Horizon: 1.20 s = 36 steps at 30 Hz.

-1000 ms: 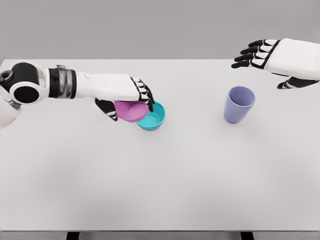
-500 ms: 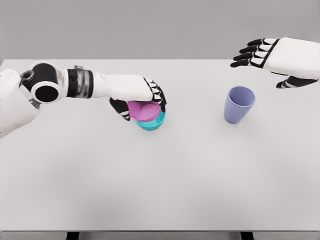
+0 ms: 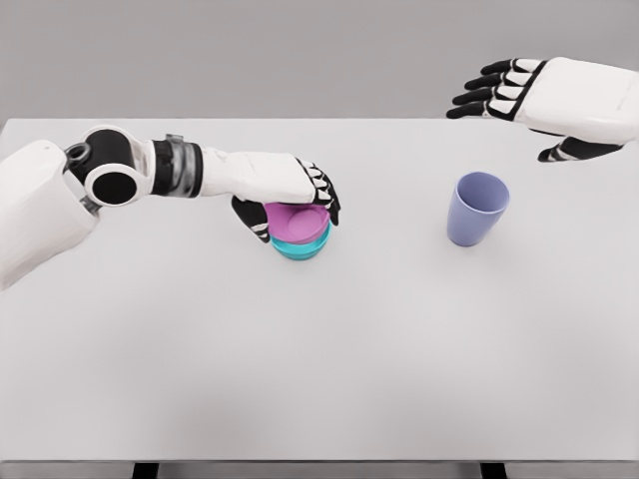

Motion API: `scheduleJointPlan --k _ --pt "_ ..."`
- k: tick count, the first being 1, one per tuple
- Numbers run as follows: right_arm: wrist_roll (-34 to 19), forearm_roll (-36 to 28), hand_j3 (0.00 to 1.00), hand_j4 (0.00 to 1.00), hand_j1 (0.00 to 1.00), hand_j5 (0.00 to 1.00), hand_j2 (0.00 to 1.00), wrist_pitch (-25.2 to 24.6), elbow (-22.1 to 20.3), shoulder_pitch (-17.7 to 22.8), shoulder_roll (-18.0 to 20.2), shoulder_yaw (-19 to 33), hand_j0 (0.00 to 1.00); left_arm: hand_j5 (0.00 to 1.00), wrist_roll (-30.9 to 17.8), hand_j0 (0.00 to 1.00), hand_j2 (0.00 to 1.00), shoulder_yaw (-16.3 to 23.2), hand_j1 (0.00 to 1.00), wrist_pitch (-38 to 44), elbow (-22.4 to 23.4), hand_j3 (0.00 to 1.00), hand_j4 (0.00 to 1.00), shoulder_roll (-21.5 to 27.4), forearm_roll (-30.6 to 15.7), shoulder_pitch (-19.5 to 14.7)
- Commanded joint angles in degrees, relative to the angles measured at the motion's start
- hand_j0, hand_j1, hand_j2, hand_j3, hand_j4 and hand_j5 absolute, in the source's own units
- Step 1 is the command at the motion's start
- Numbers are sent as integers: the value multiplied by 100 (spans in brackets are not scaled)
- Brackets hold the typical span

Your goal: Stacking bowl and cup with both arms

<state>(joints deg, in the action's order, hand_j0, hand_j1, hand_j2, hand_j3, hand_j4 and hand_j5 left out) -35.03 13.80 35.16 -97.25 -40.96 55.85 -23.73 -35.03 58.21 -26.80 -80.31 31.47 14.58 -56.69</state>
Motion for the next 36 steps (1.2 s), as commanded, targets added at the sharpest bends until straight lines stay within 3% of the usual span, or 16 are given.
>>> scheduleJointPlan --k 1,29,36 --pt "3 -27 100 100 100 100 100 -16 4 0 -39 -9 100 73 3 73 73 -3 73 8 77 73 73 -54 -25 0" --pt "3 -27 100 100 100 100 100 -16 4 88 -30 0 100 74 3 74 74 6 74 -27 428 74 74 -115 -34 70" --pt "3 -27 100 100 100 100 100 -16 31 97 137 9 100 75 3 75 75 6 75 -36 490 75 75 -168 -34 70"
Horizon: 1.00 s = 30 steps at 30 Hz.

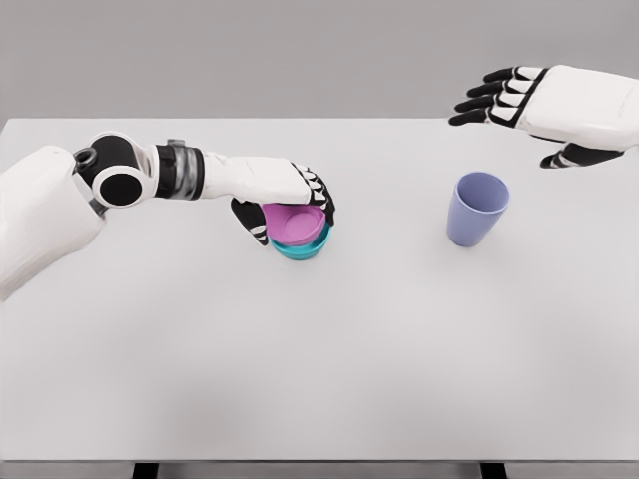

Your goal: Stacking bowl and cup with both arms

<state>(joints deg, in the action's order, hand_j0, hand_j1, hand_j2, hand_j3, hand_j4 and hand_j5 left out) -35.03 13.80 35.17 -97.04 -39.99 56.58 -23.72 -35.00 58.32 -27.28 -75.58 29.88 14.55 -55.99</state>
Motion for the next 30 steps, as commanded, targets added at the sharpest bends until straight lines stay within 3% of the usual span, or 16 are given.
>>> scheduleJointPlan --k 1,7,10,12,14,16,18,20,24,27,29,30 --pt "3 -26 100 100 100 100 100 -17 19 0 90 7 100 75 0 75 75 -5 75 12 17 75 75 -9 -31 0" --pt "3 -35 100 100 100 100 100 -17 -25 193 617 51 100 75 0 75 75 -5 75 -5 122 75 75 -18 -31 9" --pt "3 -26 100 100 100 100 100 -17 -341 264 714 130 100 75 0 75 75 -5 75 -5 122 75 75 -18 -31 9" --pt "3 -114 100 100 100 100 100 -17 -306 158 495 218 100 75 0 75 75 -5 75 -5 122 75 75 -18 -31 9" --pt "3 -44 100 100 100 100 100 -17 -280 -52 -147 157 100 76 0 76 76 -5 76 -5 122 76 76 -18 -31 9" --pt "3 18 100 100 100 100 100 -17 -201 -351 178 -370 100 82 0 82 82 -5 82 -5 122 82 82 -18 -31 9" --pt "3 404 100 100 100 100 100 -17 -227 -457 134 -713 100 100 0 100 100 -5 100 -5 122 100 100 -26 -5 9" --pt "3 1160 100 100 100 100 100 -17 -122 -501 81 -968 100 100 0 100 100 -5 100 -14 122 100 100 -26 39 9" --pt "3 1187 100 100 100 100 100 -17 142 -747 73 -1592 100 100 0 100 100 -5 100 -14 122 100 100 -26 39 9" --pt "3 1160 100 100 100 100 100 -17 230 -835 2 -1662 100 100 0 100 100 -40 100 -23 61 100 100 9 13 0" --pt "3 1152 100 100 100 100 100 -17 370 -958 -173 -1935 100 100 0 100 100 -84 100 -32 -299 100 100 88 -40 -9" --pt "3 1152 100 100 100 100 100 -17 502 -1002 -252 -2084 100 100 0 100 100 -198 100 -41 -633 100 100 377 -66 9"
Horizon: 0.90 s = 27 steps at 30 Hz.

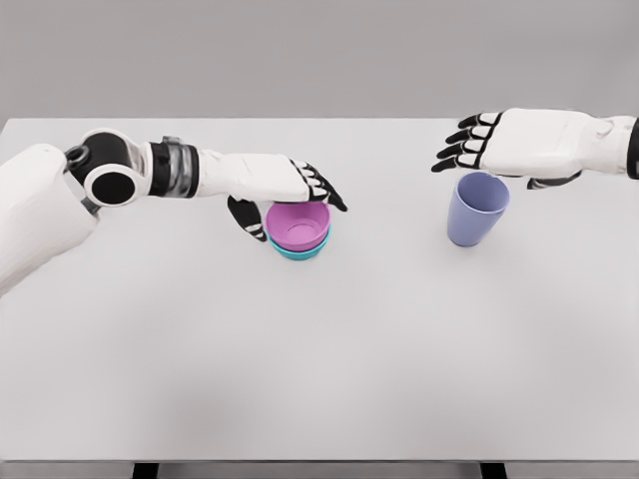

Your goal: Stacking bowl and cup with both arms

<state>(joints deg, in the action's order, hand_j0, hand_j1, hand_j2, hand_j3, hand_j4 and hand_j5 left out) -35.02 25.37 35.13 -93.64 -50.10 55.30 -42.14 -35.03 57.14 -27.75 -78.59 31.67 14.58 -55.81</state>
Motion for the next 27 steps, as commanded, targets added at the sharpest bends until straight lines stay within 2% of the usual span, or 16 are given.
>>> scheduleJointPlan --k 1,3,4,5,6,7,8,9,11,13,17,20,24,27 --pt "2 3 100 100 100 100 100 -13 197 0 -134 -321 100 100 3 100 100 -281 100 -20 -622 100 100 436 -105 0" --pt "2 3 100 100 100 100 100 -13 223 -9 -116 -356 100 100 3 100 100 -423 100 -133 -833 100 100 744 -385 9" --pt "2 3 100 100 100 100 100 -13 294 -9 -116 -382 100 100 3 100 100 -475 100 -318 -886 100 100 981 -798 9" --pt "2 3 100 100 100 100 100 -13 346 -26 -117 -400 100 100 3 100 100 -686 100 -725 -886 100 100 1227 -1405 193" --pt "2 -6 100 100 100 100 100 -13 355 -26 -125 -400 100 100 3 100 100 -1071 100 -725 -886 100 100 1446 -1808 412" --pt "2 -6 100 100 100 100 100 -13 390 -26 -134 -409 100 100 3 100 100 -1511 100 -725 -877 100 100 1631 -2143 790" --pt "2 -6 100 100 100 100 100 -13 399 -26 -134 -435 100 100 3 100 100 -1757 100 -725 -877 100 100 1737 -2319 1018" --pt "2 -24 100 100 100 100 100 -13 443 -26 -151 -461 100 100 3 100 100 -2284 100 -725 -860 100 100 1956 -2714 1641" --pt "2 -24 100 100 100 100 100 -13 627 -44 -187 -523 100 100 3 100 100 -2908 100 -725 -807 100 100 2185 -2821 2240" --pt "2 -24 100 100 100 100 100 -13 821 -62 -275 -593 100 100 3 100 100 -3428 100 -725 -641 100 100 2379 -2672 2724" --pt "2 -41 100 100 100 100 100 -13 865 -123 -327 -663 100 100 3 100 100 -3595 100 -725 -201 100 100 2317 -2575 2997" --pt "2 -41 100 100 100 100 100 -13 1058 -141 -406 -690 100 100 3 100 100 -3587 100 -725 -174 100 100 2282 -2487 3023" --pt "2 -41 100 100 100 100 100 -13 1111 -167 -459 -699 100 100 3 100 100 -3604 100 -725 -174 100 100 2256 -2487 3146" --pt "2 -32 100 100 100 100 100 -13 1348 -290 -617 -909 100 100 3 100 100 -3613 100 -725 -157 100 100 2256 -2487 3182"
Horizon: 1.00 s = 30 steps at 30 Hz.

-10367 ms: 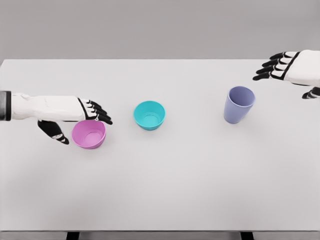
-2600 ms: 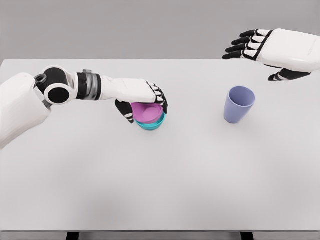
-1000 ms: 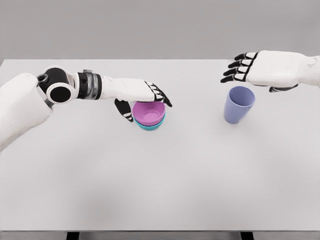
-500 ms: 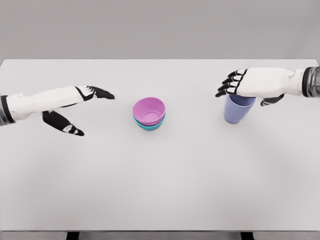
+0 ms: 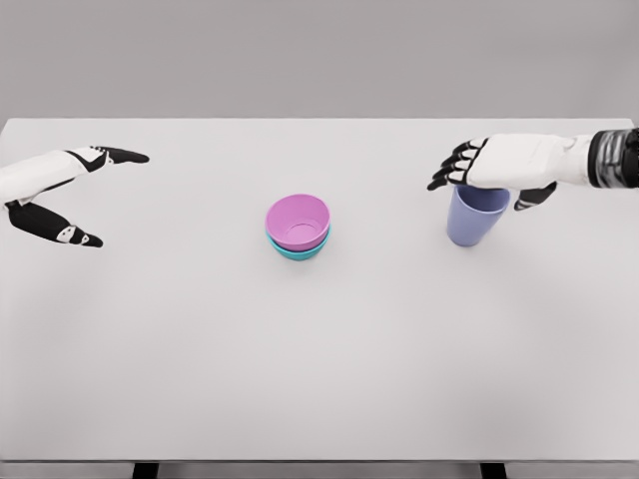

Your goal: Stacking bowl and cup with both arms

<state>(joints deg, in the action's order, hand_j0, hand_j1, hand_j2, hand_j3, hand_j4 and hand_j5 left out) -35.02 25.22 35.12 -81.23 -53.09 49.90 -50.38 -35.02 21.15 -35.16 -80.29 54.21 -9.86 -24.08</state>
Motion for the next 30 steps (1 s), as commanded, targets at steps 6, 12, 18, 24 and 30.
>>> scheduleJointPlan --k 6,12,18,24,30 --pt "2 -18 100 100 100 100 100 -12 318 0 -77 -173 100 100 2 100 100 -15 100 16 30 100 100 -42 -42 9" --pt "2 -18 100 100 100 100 100 -12 363 -9 -112 -173 100 100 2 100 100 -15 100 16 30 100 100 -59 -42 9" --pt "2 -26 83 83 83 83 83 -12 442 -9 -200 -173 83 100 2 100 100 -23 100 16 30 100 100 -139 -42 9" --pt "2 -35 72 72 72 72 72 -12 512 -53 -279 -173 72 100 2 100 100 -23 100 16 74 100 100 -174 -42 9" --pt "2 -35 68 68 68 68 68 -12 521 -149 -367 -103 68 100 2 100 100 -23 100 16 110 100 100 -182 -42 9"
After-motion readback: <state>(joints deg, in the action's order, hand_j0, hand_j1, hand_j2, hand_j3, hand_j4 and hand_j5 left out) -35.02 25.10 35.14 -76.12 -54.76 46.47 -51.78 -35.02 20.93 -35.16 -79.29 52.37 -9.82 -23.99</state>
